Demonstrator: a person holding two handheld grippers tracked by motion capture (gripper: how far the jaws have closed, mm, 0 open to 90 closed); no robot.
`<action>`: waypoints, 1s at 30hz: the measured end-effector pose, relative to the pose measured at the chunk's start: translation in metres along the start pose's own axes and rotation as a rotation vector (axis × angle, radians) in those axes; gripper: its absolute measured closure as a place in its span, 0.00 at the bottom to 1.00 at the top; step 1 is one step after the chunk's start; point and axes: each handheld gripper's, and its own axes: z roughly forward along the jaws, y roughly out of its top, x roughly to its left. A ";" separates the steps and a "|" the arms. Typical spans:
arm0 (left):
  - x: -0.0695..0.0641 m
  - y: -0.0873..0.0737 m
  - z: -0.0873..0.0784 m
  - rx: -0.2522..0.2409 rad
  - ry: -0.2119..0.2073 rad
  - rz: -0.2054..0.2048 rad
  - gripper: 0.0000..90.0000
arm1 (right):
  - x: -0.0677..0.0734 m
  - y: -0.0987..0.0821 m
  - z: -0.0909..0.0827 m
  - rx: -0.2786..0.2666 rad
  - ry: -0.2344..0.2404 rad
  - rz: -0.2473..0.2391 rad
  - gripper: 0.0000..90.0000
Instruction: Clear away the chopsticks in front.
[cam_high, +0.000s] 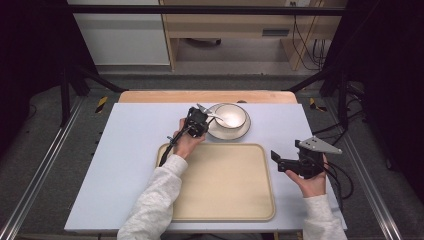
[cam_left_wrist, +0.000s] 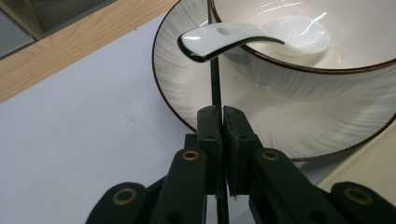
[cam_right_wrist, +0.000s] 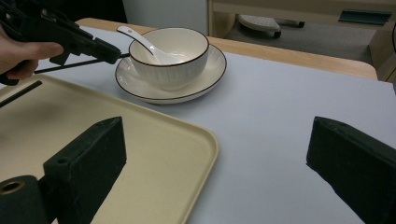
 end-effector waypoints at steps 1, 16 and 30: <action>0.002 -0.002 -0.002 -0.003 -0.001 -0.001 0.95 | 0.000 0.000 0.000 -0.002 0.001 0.001 0.06; 0.021 -0.032 -0.043 -0.040 0.051 -0.092 0.95 | -0.001 0.000 -0.002 -0.005 -0.006 0.004 0.06; 0.012 -0.064 -0.090 -0.121 0.123 -0.198 0.95 | -0.001 0.000 -0.003 -0.005 -0.010 0.001 0.06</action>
